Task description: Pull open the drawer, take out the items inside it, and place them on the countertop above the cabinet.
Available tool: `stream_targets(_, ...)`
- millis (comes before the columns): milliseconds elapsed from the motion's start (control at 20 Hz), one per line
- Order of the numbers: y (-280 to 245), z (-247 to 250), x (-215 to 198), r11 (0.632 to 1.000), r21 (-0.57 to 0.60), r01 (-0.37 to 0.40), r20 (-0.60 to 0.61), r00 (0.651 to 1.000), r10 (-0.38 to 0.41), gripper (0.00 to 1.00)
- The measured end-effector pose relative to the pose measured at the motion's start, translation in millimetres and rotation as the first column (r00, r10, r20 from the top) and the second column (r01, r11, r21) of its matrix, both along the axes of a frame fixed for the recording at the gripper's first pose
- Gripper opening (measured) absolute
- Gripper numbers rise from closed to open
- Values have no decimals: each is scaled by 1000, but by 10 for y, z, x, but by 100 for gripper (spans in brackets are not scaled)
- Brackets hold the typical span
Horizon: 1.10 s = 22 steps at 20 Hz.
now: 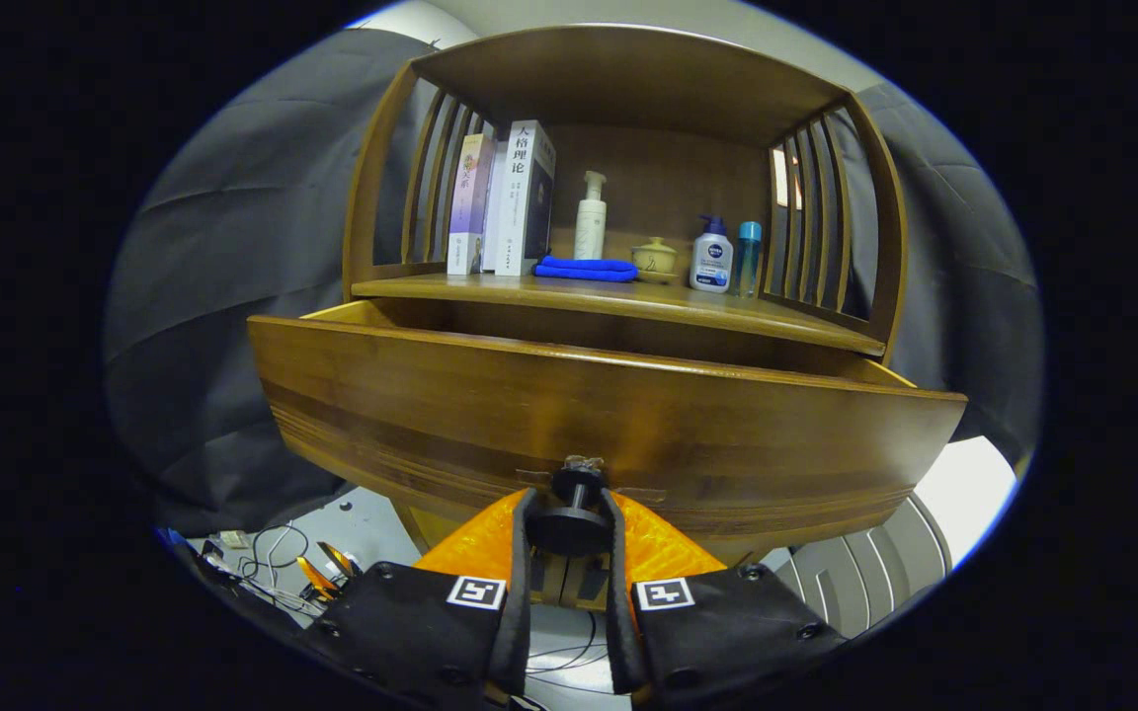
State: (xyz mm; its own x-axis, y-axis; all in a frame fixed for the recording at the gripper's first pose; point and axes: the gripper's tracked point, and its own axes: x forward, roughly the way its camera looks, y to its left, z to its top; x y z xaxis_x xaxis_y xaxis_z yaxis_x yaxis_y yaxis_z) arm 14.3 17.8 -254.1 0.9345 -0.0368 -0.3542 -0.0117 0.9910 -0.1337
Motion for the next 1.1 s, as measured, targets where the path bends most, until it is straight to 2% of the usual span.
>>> stream_targets(350, 104, -10, -268, 998, -38, -55, 8, 998, 55, 34)
stream_targets(1100, 235, -41, -518, 996, -43, -72, -6, 997, 72, 34)
